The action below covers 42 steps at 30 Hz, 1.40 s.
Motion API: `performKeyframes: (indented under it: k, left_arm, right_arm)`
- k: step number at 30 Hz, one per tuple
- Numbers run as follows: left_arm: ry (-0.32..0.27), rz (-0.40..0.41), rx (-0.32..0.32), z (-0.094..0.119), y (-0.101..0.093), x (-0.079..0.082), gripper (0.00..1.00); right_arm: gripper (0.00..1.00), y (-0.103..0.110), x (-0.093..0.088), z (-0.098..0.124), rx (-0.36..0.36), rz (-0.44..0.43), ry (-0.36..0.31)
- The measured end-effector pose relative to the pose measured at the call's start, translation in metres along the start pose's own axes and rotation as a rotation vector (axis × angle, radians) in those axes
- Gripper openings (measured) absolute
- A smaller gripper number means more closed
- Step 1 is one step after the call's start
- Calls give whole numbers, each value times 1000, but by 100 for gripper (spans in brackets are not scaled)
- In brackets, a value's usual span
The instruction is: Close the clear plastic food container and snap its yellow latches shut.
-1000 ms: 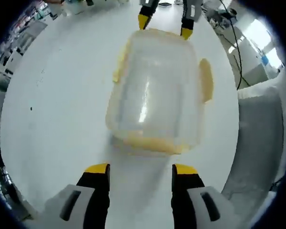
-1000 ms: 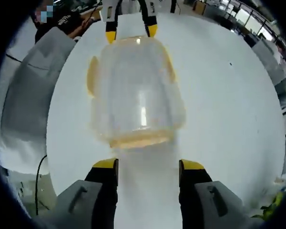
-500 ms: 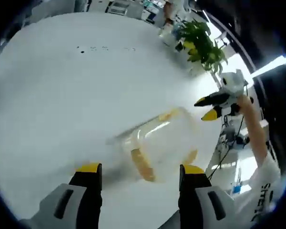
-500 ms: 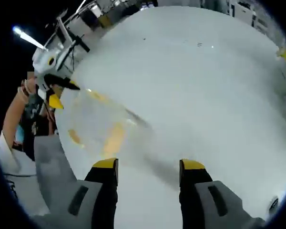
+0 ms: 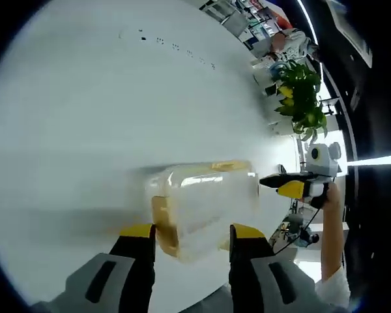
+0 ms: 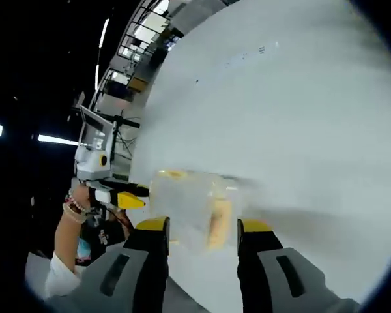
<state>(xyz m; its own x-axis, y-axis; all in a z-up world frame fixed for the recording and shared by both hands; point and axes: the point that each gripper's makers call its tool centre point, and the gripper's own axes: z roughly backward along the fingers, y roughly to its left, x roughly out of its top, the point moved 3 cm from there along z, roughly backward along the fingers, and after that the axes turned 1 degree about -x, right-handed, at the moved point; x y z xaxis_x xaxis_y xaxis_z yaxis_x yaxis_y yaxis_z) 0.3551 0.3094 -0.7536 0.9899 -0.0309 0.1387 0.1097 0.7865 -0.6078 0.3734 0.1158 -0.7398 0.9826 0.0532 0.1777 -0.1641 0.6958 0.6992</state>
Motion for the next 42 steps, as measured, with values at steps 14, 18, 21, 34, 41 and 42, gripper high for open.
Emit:
performKeyframes:
  k: [14, 18, 21, 34, 41, 42]
  left_arm:
    - [7, -18, 62, -1, 9, 3, 23]
    - [16, -18, 73, -2, 10, 3, 22]
    - [21, -9, 69, -2, 11, 4, 21]
    - [4, 84, 32, -1, 15, 4, 16]
    - [-3, 118, 8, -5, 14, 4, 13]
    - [-5, 123, -3, -6, 14, 5, 13]
  right_arm:
    - [22, -6, -10, -22, -114, 87, 93]
    - [21, -8, -7, -22, -134, 100, 103]
    - [20, -9, -8, -22, -129, 107, 99]
    - [19, -4, -20, -22, -118, 117, 106]
    - [19, 3, -33, -21, -119, 117, 123]
    - [19, 3, -35, -21, -119, 118, 124]
